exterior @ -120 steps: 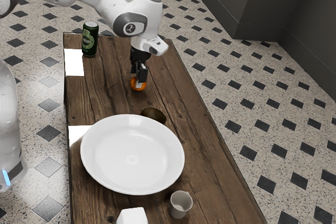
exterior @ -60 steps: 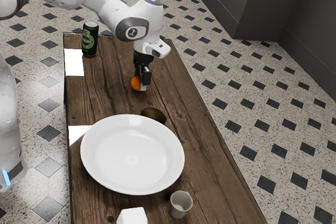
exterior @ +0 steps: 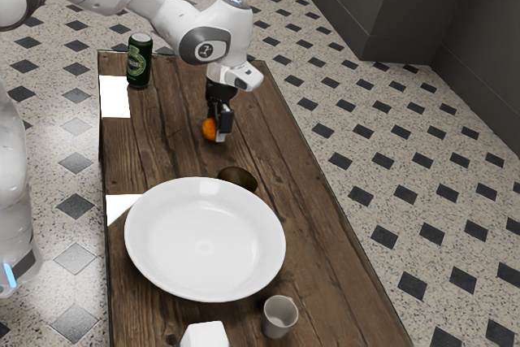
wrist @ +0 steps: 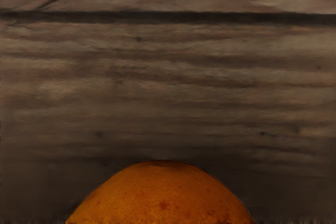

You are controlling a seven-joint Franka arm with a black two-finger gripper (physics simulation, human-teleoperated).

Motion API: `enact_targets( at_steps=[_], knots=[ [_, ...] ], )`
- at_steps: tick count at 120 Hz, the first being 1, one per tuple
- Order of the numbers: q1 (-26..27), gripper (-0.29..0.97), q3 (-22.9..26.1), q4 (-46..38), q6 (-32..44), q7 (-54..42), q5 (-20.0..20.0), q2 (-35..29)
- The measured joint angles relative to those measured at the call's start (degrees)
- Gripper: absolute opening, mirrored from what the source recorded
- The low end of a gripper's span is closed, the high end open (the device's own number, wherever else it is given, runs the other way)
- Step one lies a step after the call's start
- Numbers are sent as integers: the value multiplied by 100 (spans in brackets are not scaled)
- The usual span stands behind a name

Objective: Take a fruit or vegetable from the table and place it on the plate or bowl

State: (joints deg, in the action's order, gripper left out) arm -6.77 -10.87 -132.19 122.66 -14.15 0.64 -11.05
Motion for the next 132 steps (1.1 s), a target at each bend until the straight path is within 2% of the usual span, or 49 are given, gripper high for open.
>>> enact_targets(
  at_steps=[22, 52, 80, 110, 132],
  knots=[
    [0, 66, -3, 6, -109, -37, -22, 0],
    [-10, 35, -8, 14, -191, -64, -75, 0],
    [-8, 33, 6, 99, -226, -82, -52, -78],
    [0, 33, 62, 736, -413, -100, -39, -105],
    [9, 34, 512, 1104, -612, -104, -137, -106]
  ],
)
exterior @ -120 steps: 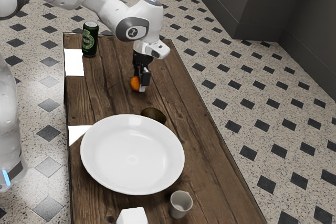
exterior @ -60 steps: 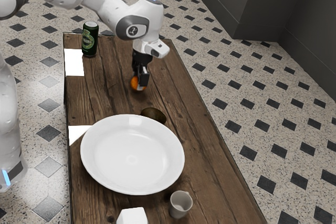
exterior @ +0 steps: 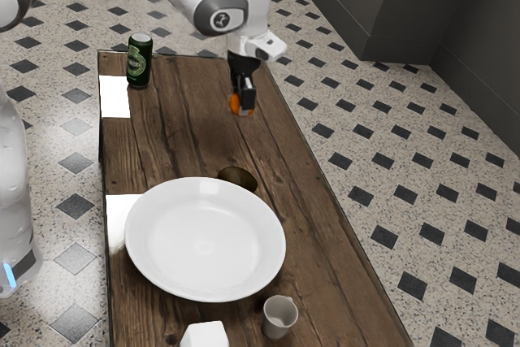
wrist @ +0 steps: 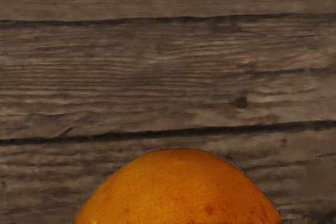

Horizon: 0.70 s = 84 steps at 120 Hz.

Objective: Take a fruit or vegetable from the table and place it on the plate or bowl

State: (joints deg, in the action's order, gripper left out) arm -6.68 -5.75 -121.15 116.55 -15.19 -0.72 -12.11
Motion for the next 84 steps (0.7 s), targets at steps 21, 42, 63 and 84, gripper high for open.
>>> enact_targets(
  at_steps=[21, 42, 63, 84],
  knots=[
    [4, 33, 415, 29, -255, 7, -160, -197],
    [3, 33, 855, 15, -520, 11, -309, -322],
    [0, 33, 1380, -8, -775, 40, -460, -396],
    [4, 33, 1985, -73, -1026, 134, -644, -587]
  ],
)
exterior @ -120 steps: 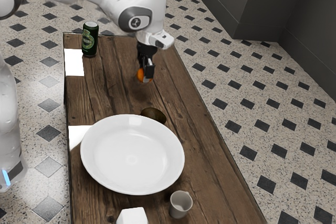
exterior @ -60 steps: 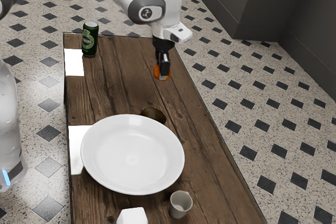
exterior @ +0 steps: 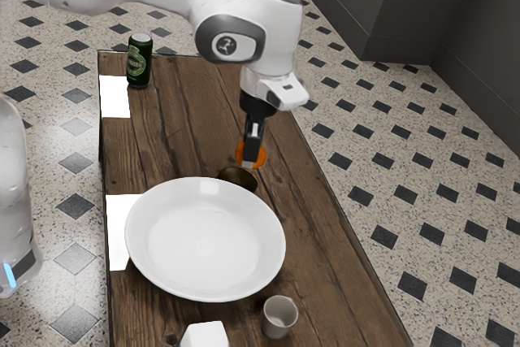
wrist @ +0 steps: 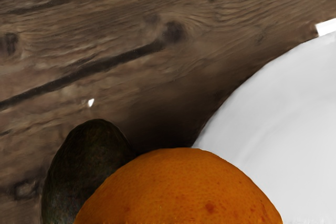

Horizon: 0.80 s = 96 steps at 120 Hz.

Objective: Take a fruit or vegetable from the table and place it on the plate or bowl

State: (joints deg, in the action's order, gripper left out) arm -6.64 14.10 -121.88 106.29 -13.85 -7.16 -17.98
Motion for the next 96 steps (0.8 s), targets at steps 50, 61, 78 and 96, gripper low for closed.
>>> enact_targets(
  at_steps=[50, 61, 78, 96],
  knots=[
    [1, 33, 945, -391, -191, 335, -723, -351],
    [4, 33, 974, -464, -206, 404, -830, -400],
    [5, 33, 980, -485, -223, 495, -901, -414],
    [2, 55, 1023, -488, -239, 567, -996, -408]
  ],
)
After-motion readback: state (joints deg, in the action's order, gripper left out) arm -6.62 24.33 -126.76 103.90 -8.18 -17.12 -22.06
